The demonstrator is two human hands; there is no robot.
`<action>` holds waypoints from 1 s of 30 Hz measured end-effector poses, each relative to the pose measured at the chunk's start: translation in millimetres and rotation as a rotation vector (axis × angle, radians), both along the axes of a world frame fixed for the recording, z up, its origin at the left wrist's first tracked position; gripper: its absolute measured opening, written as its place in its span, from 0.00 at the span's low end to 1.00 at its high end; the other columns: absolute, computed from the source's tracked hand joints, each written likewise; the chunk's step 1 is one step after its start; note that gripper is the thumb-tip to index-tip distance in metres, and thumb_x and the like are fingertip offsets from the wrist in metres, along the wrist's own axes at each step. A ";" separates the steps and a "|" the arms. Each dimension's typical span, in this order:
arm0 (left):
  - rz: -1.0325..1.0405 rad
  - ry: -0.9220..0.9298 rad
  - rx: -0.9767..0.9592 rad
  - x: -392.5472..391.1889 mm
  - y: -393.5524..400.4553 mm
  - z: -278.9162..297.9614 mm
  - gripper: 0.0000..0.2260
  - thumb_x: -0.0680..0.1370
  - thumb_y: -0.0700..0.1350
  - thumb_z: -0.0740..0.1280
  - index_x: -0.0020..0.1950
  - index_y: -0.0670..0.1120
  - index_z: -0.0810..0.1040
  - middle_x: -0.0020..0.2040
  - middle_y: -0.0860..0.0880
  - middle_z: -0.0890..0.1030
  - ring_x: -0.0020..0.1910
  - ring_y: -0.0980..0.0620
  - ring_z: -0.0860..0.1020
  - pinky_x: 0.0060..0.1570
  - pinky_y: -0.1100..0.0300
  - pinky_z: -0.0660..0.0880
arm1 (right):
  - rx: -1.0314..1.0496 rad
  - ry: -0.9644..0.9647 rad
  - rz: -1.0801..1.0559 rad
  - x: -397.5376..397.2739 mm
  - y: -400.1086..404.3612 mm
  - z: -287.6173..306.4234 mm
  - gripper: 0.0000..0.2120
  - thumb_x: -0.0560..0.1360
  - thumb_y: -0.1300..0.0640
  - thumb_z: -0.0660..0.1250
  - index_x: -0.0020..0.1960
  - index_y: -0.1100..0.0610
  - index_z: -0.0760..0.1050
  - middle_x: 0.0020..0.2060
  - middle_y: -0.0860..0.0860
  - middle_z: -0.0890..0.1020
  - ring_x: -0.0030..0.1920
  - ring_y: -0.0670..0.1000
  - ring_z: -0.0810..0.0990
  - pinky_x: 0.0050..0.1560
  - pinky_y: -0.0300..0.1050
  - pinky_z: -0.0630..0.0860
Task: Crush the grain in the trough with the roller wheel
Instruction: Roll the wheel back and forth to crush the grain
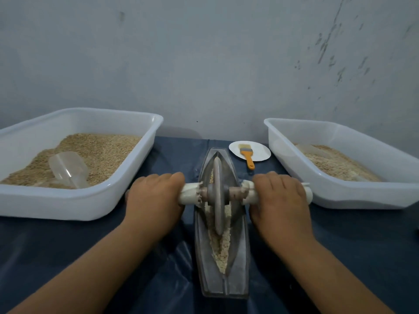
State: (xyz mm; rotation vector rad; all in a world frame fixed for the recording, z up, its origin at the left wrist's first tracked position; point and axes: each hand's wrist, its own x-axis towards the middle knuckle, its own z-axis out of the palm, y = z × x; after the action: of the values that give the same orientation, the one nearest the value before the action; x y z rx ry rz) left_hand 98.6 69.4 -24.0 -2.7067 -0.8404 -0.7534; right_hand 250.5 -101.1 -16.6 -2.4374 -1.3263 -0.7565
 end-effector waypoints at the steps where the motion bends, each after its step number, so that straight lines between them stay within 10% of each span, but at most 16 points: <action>1: 0.032 0.013 -0.018 5.8 3.3 1.6 0.11 0.71 0.50 0.68 0.39 0.51 0.66 0.34 0.52 0.73 0.34 0.48 0.73 0.34 0.57 0.64 | -0.063 0.032 -0.020 1.5 6.6 6.0 0.14 0.69 0.56 0.71 0.54 0.52 0.74 0.46 0.48 0.74 0.47 0.53 0.71 0.51 0.48 0.65; 10: -0.127 -0.131 0.062 -19.8 -9.0 -10.8 0.12 0.63 0.43 0.69 0.33 0.49 0.65 0.27 0.51 0.67 0.25 0.47 0.65 0.28 0.58 0.57 | 0.193 -0.151 0.052 -9.0 -24.3 -23.9 0.22 0.62 0.61 0.75 0.54 0.55 0.74 0.46 0.53 0.76 0.48 0.56 0.70 0.54 0.50 0.63; 18: 0.049 0.028 -0.031 23.7 22.5 -0.9 0.08 0.74 0.50 0.65 0.41 0.53 0.65 0.34 0.53 0.71 0.36 0.50 0.73 0.35 0.57 0.65 | -0.122 0.039 -0.062 16.4 28.8 11.4 0.09 0.74 0.55 0.65 0.50 0.48 0.66 0.47 0.45 0.72 0.48 0.50 0.69 0.52 0.45 0.62; 30: -0.059 -0.028 0.006 16.6 18.7 -6.1 0.16 0.61 0.41 0.75 0.33 0.49 0.67 0.26 0.51 0.70 0.25 0.47 0.69 0.29 0.58 0.61 | -0.057 -0.054 -0.009 22.8 13.6 1.9 0.14 0.62 0.59 0.74 0.39 0.51 0.69 0.32 0.48 0.74 0.32 0.53 0.72 0.36 0.45 0.62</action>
State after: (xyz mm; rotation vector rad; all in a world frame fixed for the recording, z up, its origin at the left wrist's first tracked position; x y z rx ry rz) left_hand 115.2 88.1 -30.1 -2.7324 -0.7662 -0.8063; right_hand 273.3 -87.5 -14.7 -2.4852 -1.3755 -0.8029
